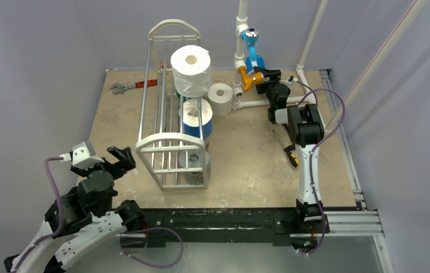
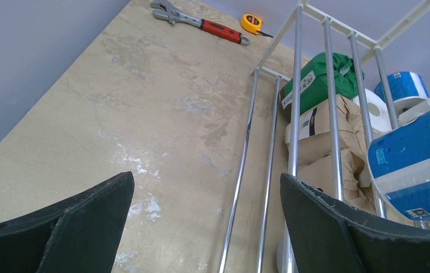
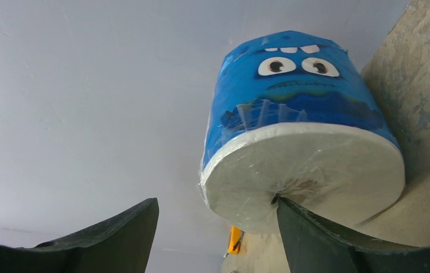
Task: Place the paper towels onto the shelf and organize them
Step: Pick up the paper towel from the center of the board.
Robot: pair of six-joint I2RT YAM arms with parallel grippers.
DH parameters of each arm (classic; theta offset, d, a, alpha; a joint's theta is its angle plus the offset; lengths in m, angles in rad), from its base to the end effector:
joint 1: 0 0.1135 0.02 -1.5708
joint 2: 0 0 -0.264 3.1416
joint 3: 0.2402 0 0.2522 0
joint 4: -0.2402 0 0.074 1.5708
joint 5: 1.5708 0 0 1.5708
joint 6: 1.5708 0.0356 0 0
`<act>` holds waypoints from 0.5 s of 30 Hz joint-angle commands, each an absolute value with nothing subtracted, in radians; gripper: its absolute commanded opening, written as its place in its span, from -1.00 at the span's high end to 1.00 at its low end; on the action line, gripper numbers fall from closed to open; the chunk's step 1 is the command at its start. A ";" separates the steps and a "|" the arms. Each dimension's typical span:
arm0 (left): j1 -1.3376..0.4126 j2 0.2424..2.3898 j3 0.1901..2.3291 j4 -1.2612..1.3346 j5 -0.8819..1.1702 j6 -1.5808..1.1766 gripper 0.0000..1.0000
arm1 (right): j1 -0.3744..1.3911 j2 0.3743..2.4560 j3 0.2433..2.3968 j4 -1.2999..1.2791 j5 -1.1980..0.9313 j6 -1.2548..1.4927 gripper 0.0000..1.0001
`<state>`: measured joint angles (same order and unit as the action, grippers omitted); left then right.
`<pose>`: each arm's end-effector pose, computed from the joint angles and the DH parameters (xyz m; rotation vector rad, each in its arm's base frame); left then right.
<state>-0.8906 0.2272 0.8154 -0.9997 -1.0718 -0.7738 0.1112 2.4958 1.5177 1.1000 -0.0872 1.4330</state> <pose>0.0348 0.0067 0.3224 -0.5426 1.6800 -0.1386 0.5225 0.0615 0.1160 0.9142 1.3035 1.3033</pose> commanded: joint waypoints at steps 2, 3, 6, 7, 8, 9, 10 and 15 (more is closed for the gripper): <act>-0.894 0.231 0.809 -0.977 -1.102 -0.772 -1.00 | 0.115 2.507 1.579 1.135 -0.050 1.433 -0.52; -0.893 0.232 0.807 -0.976 -1.103 -0.773 -1.00 | 0.115 2.511 1.589 1.122 -0.044 1.425 -0.52; -0.893 0.240 0.802 -0.973 -1.106 -0.773 -1.00 | 0.114 2.529 1.625 1.091 -0.029 1.418 -0.53; -0.893 0.243 0.803 -0.974 -1.106 -0.773 -1.00 | 0.115 2.537 1.640 1.080 -0.027 1.418 -0.52; -0.893 0.245 0.803 -0.973 -1.107 -0.774 -1.00 | 0.114 2.543 1.652 1.065 -0.030 1.419 -0.52; -0.893 0.247 0.802 -0.974 -1.106 -0.775 -1.00 | 0.114 2.550 1.660 1.055 -0.027 1.418 -0.52; -0.893 0.248 0.804 -0.975 -1.108 -0.776 -1.00 | 0.115 2.556 1.667 1.047 -0.026 1.421 -0.52; -0.893 0.251 0.796 -0.978 -1.111 -0.788 -1.00 | 0.112 2.588 1.704 1.021 -0.022 1.439 -0.44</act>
